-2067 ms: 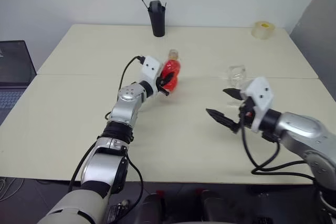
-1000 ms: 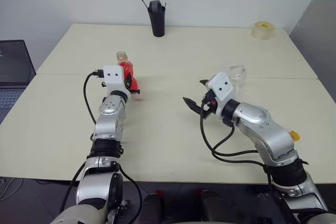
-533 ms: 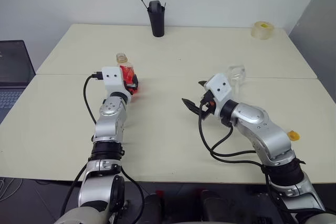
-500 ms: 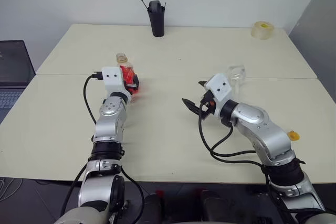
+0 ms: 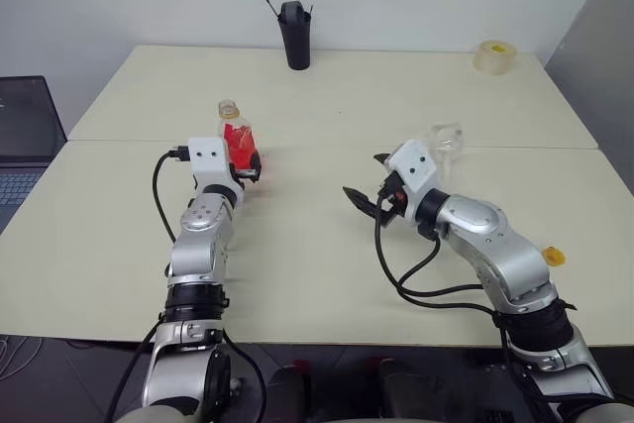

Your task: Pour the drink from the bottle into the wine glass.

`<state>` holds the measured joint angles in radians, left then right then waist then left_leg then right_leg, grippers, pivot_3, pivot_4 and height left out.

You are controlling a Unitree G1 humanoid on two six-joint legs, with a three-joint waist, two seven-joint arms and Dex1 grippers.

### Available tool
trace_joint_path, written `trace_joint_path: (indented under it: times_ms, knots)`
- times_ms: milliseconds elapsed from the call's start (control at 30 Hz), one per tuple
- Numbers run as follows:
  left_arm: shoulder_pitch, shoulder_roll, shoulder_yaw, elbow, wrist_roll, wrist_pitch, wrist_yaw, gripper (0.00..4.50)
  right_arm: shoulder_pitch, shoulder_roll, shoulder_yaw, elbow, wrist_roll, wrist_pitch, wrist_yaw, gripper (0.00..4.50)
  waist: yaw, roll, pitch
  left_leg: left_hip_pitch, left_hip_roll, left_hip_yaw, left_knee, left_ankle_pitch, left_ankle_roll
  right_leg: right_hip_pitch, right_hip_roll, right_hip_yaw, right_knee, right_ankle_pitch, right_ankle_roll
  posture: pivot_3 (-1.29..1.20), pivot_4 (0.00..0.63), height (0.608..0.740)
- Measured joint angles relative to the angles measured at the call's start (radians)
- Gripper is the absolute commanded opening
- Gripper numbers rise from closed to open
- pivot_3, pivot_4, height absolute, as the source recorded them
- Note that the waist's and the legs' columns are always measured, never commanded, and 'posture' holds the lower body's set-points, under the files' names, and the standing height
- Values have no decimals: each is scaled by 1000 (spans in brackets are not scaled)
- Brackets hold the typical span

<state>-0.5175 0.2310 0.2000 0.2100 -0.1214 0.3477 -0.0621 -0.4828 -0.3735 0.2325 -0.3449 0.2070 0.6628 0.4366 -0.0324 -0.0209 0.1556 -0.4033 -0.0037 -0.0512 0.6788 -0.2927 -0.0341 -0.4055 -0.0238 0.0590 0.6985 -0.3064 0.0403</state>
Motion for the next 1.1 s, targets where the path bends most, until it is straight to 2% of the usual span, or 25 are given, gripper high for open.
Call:
trace_joint_path:
  times_ms: [167, 400, 567, 733, 867, 1000, 1100]
  knots:
    - [50, 5, -15, -80, 0, 50, -22, 4455, 0, -1, -1, 9, -1, 0, 11, 4500, 0, 0, 0, 0, 0, 0, 0, 0, 0, 0, 0, 0, 0, 0, 0, 0, 150, 740]
    - [163, 78, -63, -215, 0, 108, -131, 4455, 4, -25, -28, 20, -5, 0, 31, 4500, 0, 0, 0, 0, 0, 0, 0, 0, 0, 0, 0, 0, 0, 0, 0, 0, 150, 740]
    - [207, 125, -167, -262, -36, 121, -315, 4455, 51, -89, -130, -18, 63, 29, 82, 4500, 6, 0, 0, 0, -1, 0, 0, -1, 2, 1, 0, 0, -1, 0, 0, 0, 150, 740]
    - [206, 139, -298, -321, -49, 83, -490, 4455, 82, -157, -295, -103, 185, 134, 114, 4500, 3, 0, 0, 0, 0, 0, -1, -2, 4, 1, 0, 0, -1, 0, 0, 0, 150, 740]
    - [169, 118, -352, -327, -59, 50, -556, 4455, 37, -164, -406, -78, 210, 241, 29, 4500, -2, 0, 0, 1, 1, 2, -1, -2, 4, 1, 0, 2, 0, 0, 0, 0, 150, 740]
    - [105, 115, -391, -325, -52, 2, -601, 4455, -126, -79, -480, 52, 199, 432, -153, 4500, -5, 1, 0, 2, 1, 3, -1, -2, 3, 1, 1, 3, 1, 0, 0, 0, 150, 740]
    - [70, 99, -397, -309, -50, -15, -606, 4455, -210, -44, -483, 168, 179, 483, -219, 4500, -2, 1, 0, 2, 1, 3, -2, -2, 3, 1, 1, 3, 0, 0, 0, 0, 150, 740]
